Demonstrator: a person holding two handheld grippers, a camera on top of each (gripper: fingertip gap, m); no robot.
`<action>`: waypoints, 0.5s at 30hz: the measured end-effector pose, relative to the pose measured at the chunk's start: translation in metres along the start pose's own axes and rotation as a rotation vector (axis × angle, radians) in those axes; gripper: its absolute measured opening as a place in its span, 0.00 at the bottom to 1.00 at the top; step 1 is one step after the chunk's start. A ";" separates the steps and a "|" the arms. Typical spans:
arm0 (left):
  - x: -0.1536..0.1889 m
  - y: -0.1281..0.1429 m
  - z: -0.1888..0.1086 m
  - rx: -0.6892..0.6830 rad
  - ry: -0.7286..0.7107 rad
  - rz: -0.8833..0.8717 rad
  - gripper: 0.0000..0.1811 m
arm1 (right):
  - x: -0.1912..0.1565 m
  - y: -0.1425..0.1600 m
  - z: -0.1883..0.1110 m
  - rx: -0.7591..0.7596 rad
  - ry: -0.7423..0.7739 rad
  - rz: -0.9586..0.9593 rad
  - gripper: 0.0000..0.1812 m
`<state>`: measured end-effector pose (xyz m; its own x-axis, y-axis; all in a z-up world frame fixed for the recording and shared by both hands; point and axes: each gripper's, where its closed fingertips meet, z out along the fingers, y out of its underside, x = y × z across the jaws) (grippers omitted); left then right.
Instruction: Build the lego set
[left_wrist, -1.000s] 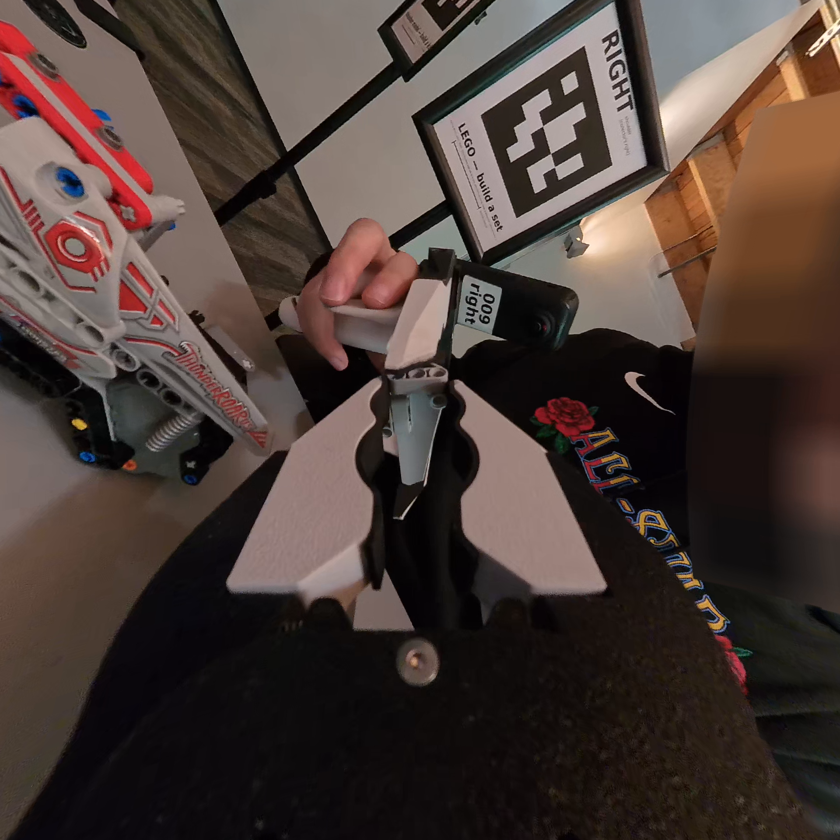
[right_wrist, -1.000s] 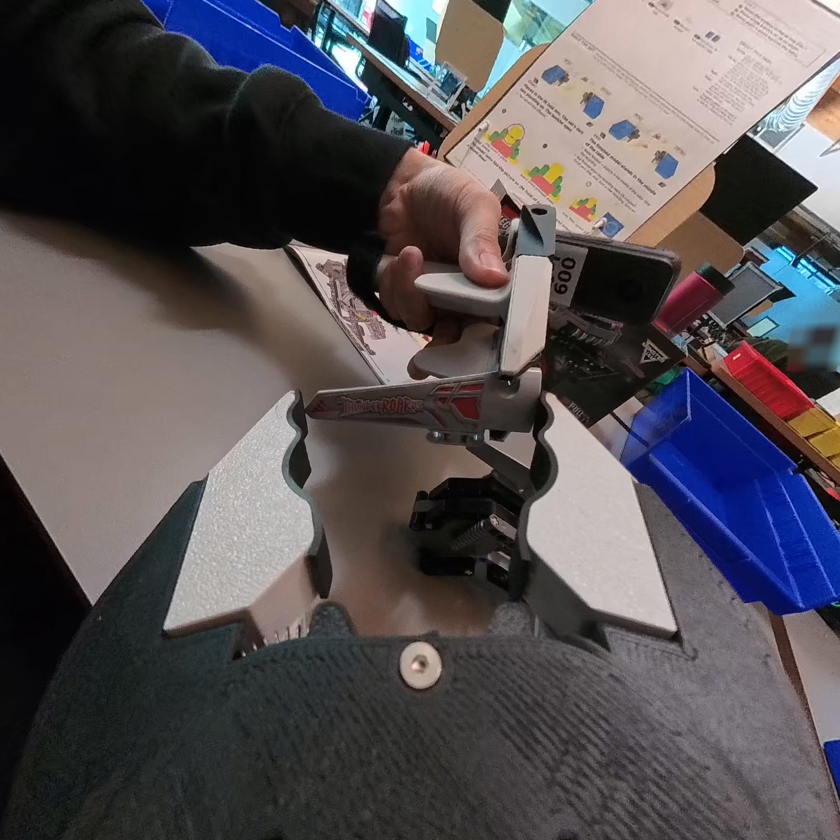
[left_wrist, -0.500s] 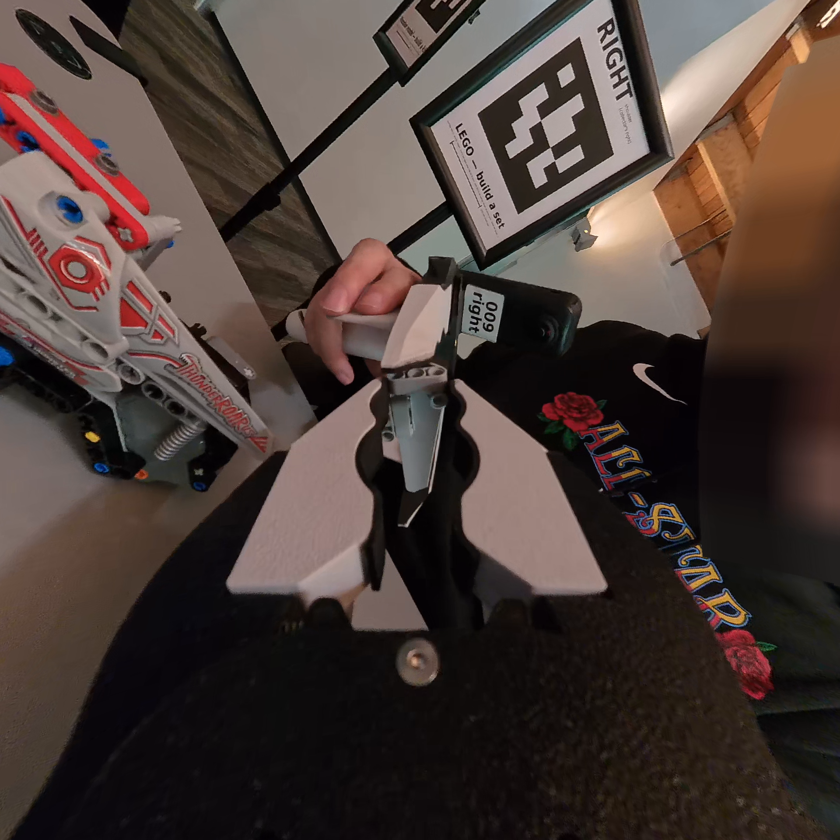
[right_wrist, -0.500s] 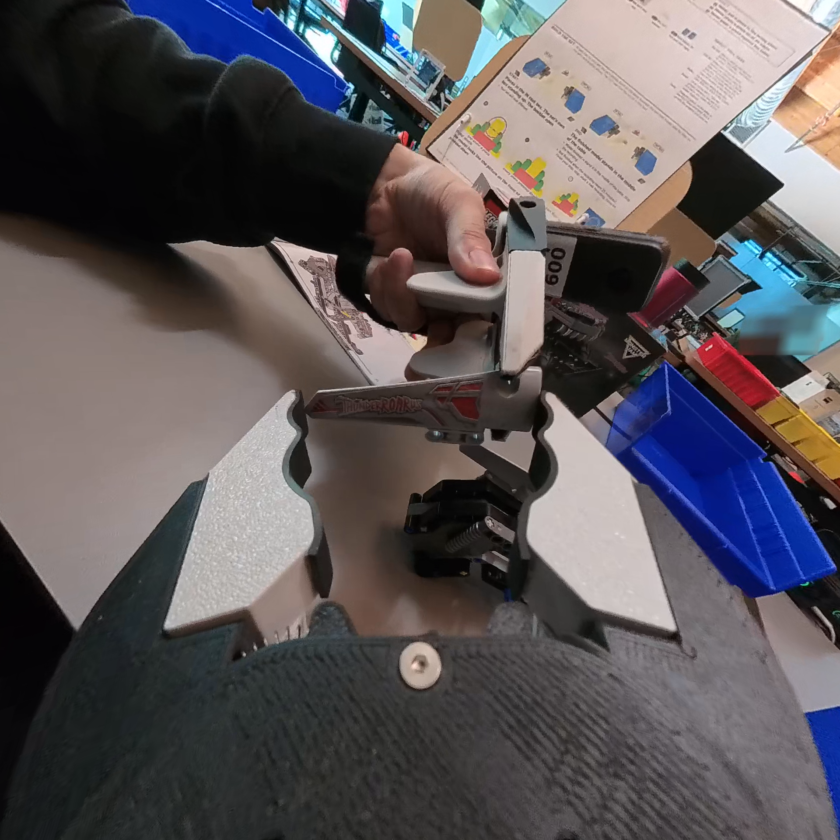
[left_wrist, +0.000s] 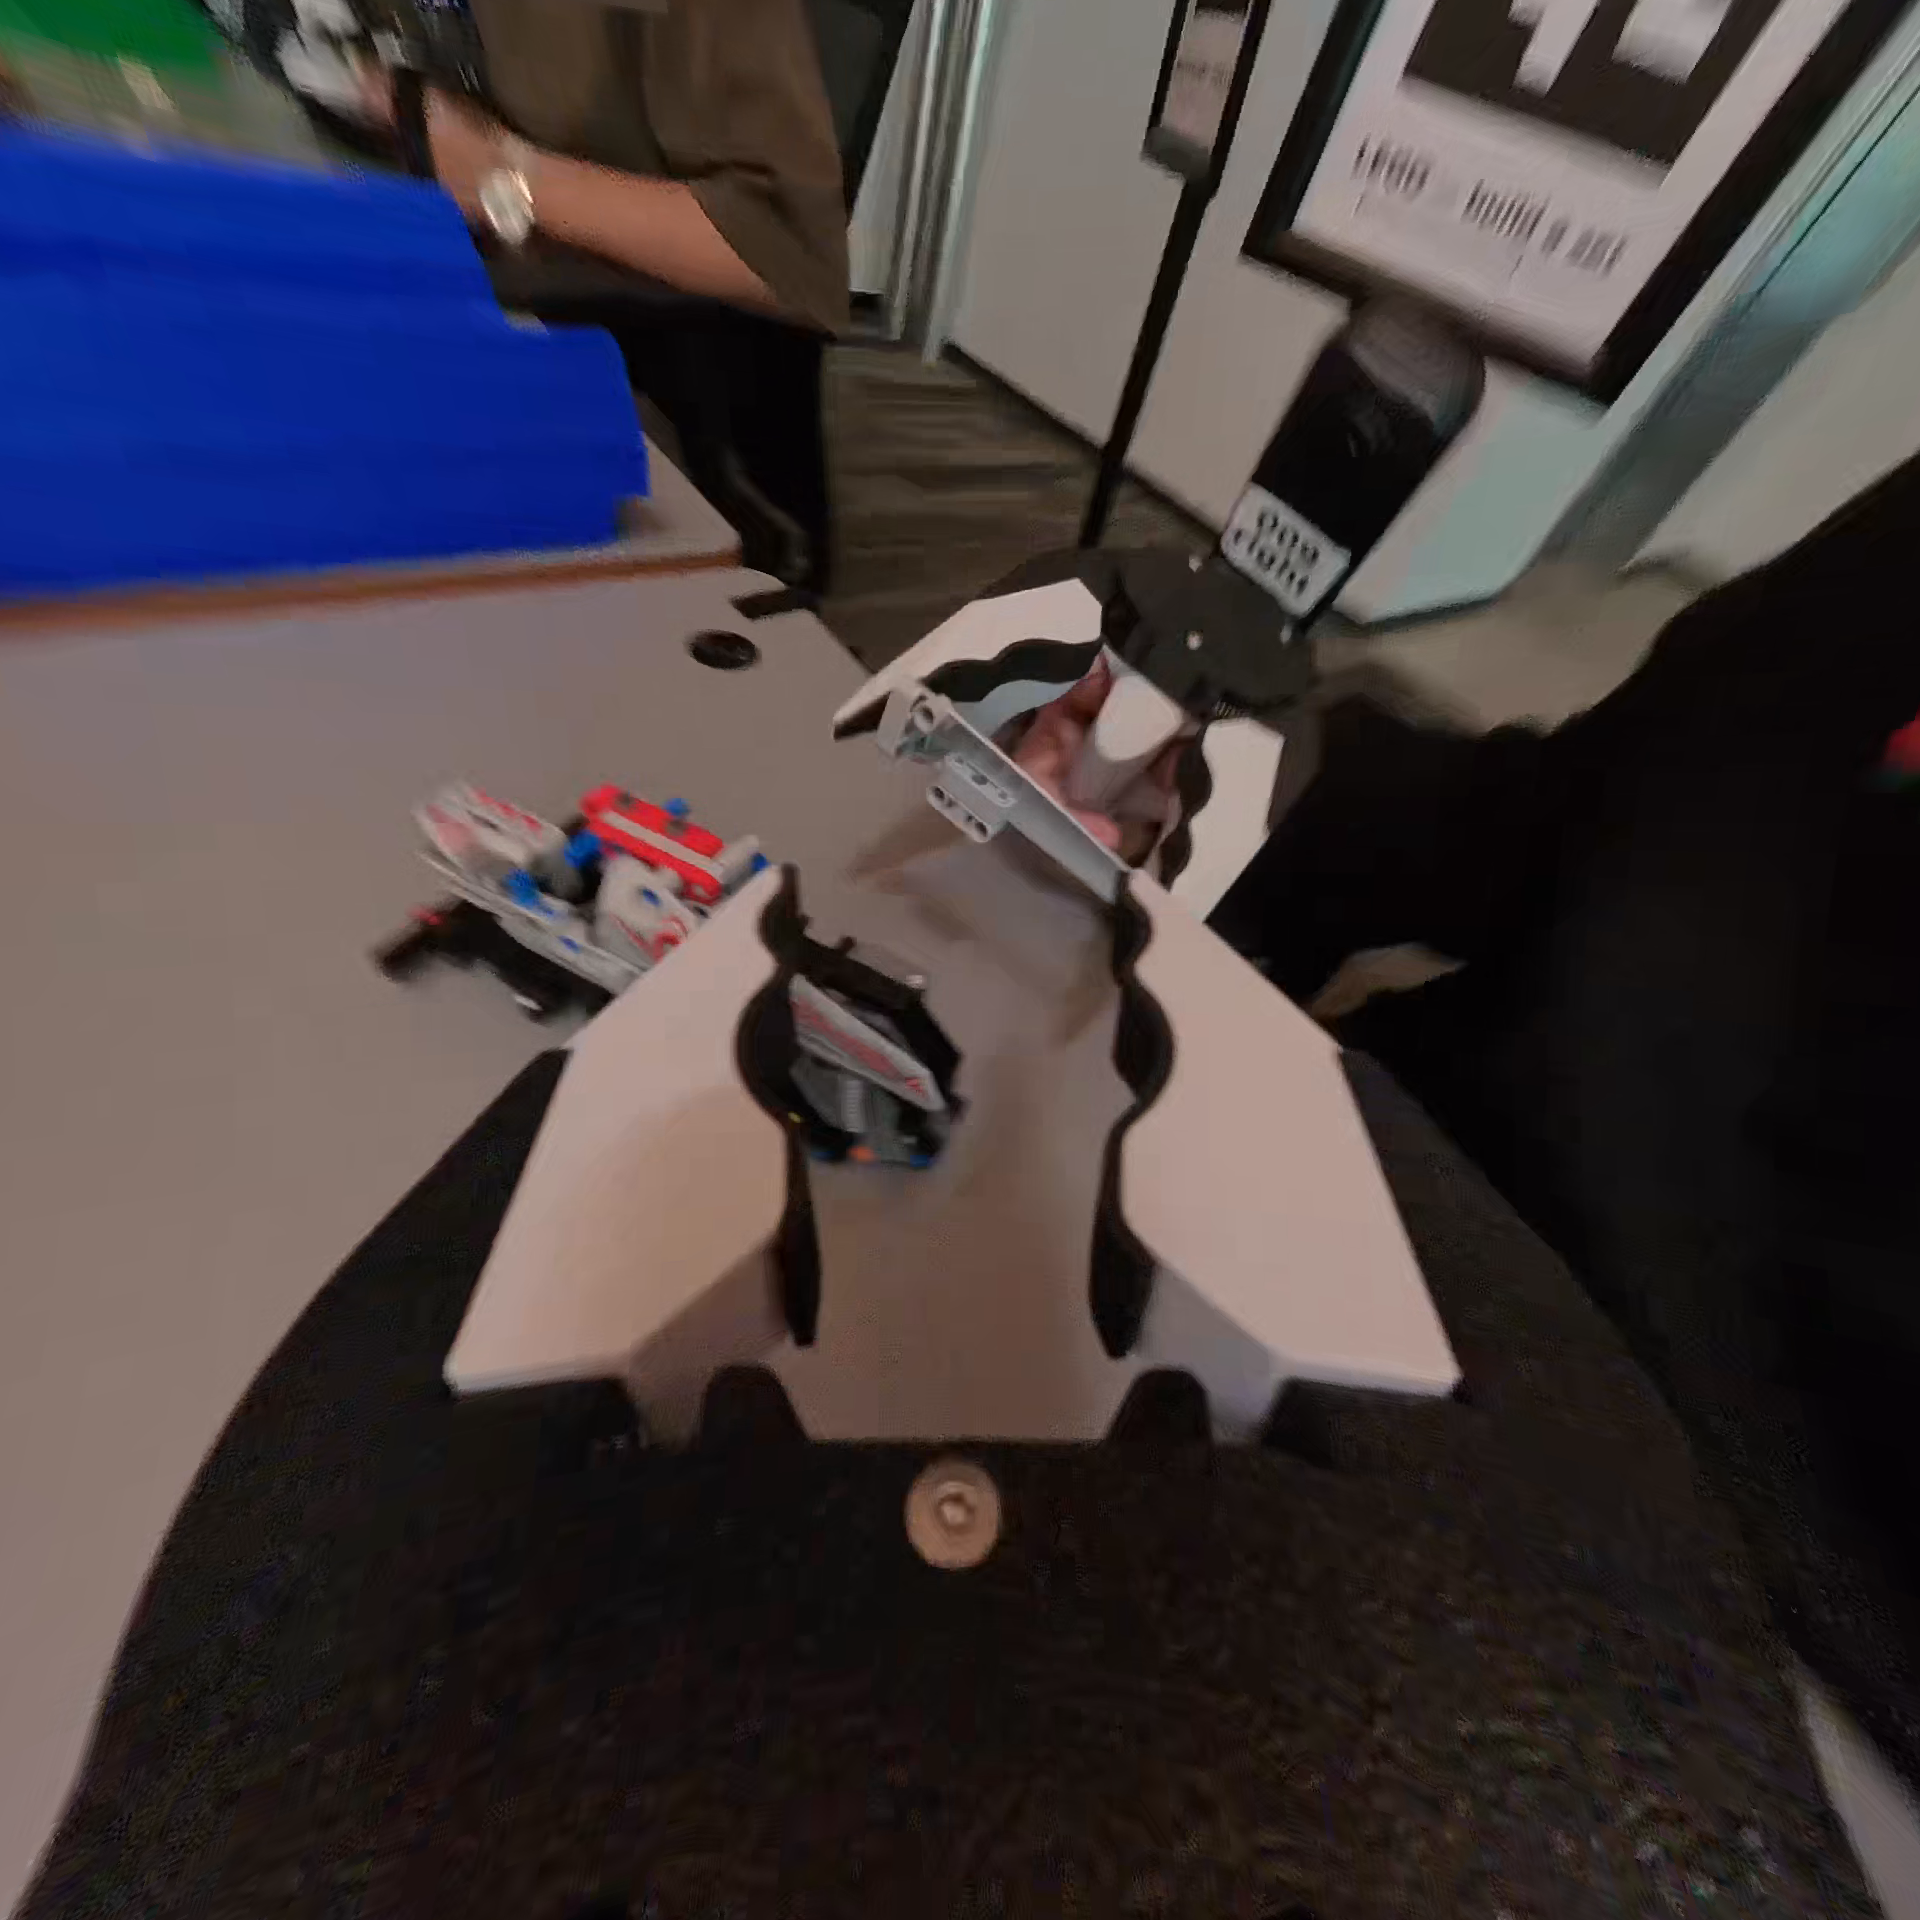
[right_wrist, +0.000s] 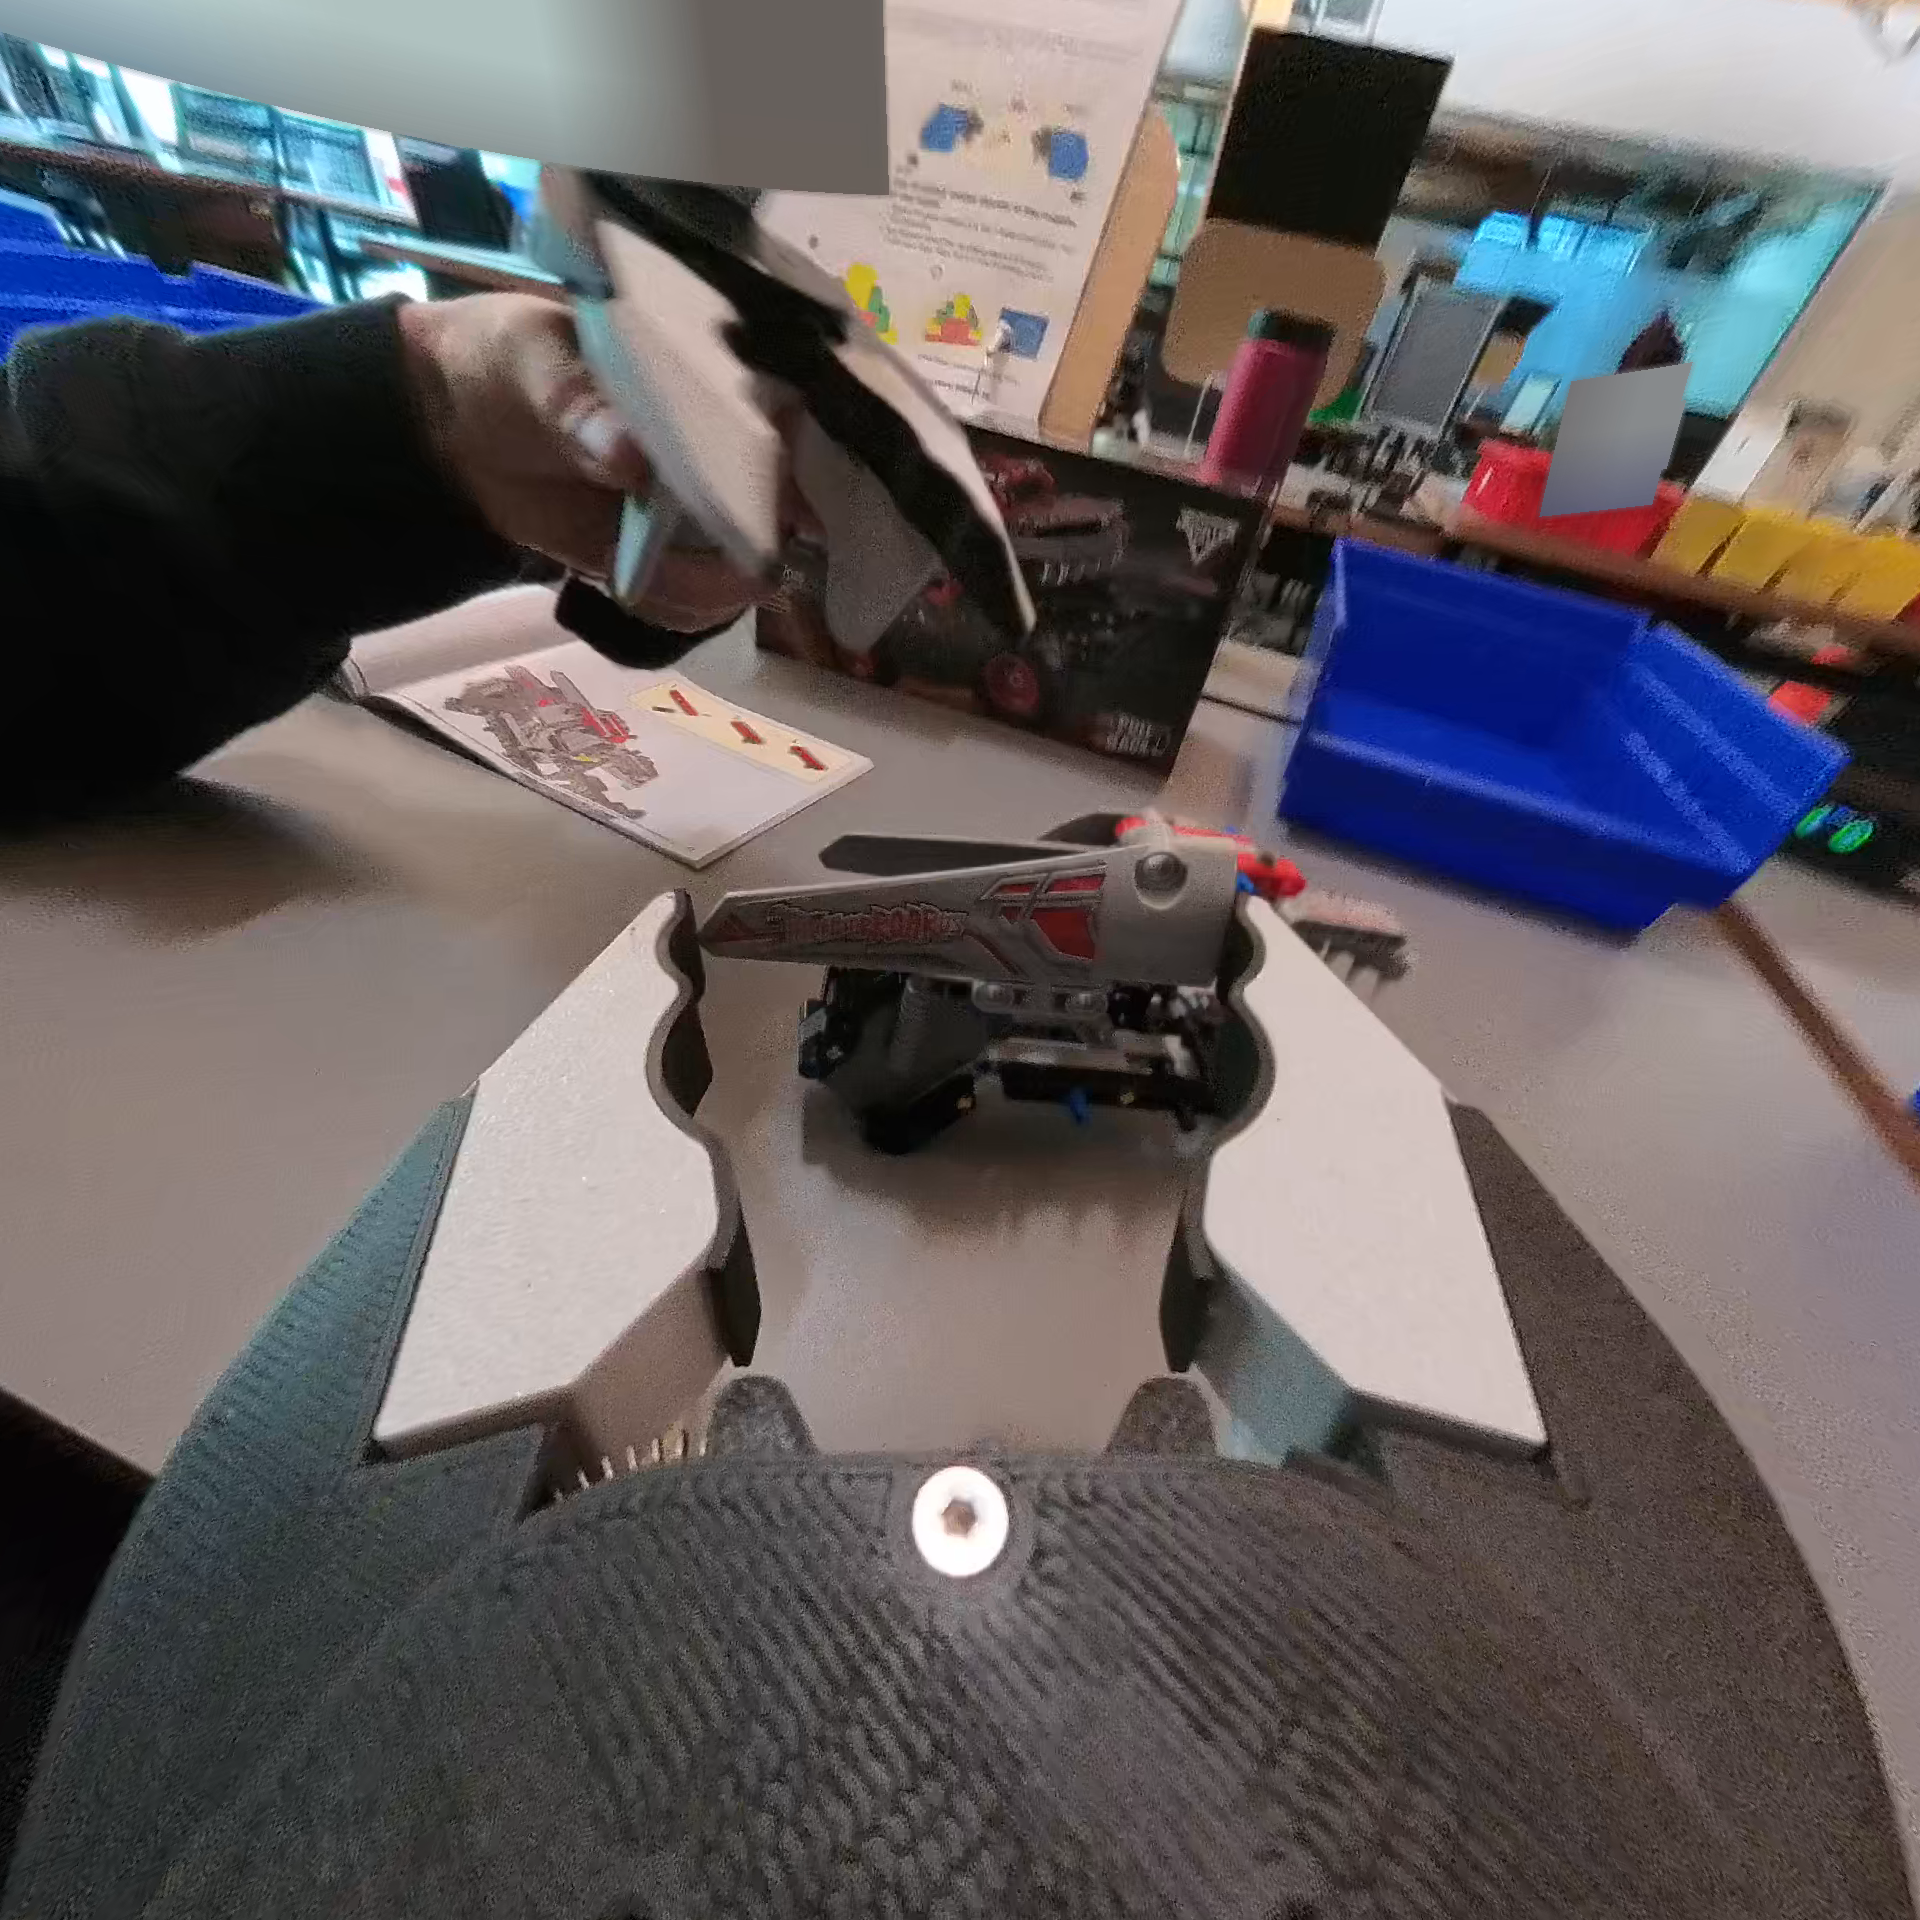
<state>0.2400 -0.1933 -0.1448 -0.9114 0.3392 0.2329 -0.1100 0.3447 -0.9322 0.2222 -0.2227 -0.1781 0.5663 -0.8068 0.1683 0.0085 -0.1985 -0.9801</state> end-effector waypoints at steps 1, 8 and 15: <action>-0.002 0.001 0.001 -0.015 -0.059 0.122 0.40 | 0.002 0.004 0.001 -0.005 -0.007 0.045 0.54; -0.027 0.037 0.011 -0.293 -0.214 0.503 0.67 | 0.018 0.021 0.006 -0.093 -0.110 0.186 0.54; -0.037 0.044 0.005 -0.335 -0.118 0.488 0.66 | 0.022 0.024 0.013 -0.104 -0.131 0.209 0.54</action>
<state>0.2673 -0.1948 -0.1956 -0.8651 0.4351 -0.2498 0.4454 0.4369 -0.7815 0.2460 -0.2384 -0.1994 0.6491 -0.7585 -0.0581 -0.2003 -0.0968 -0.9749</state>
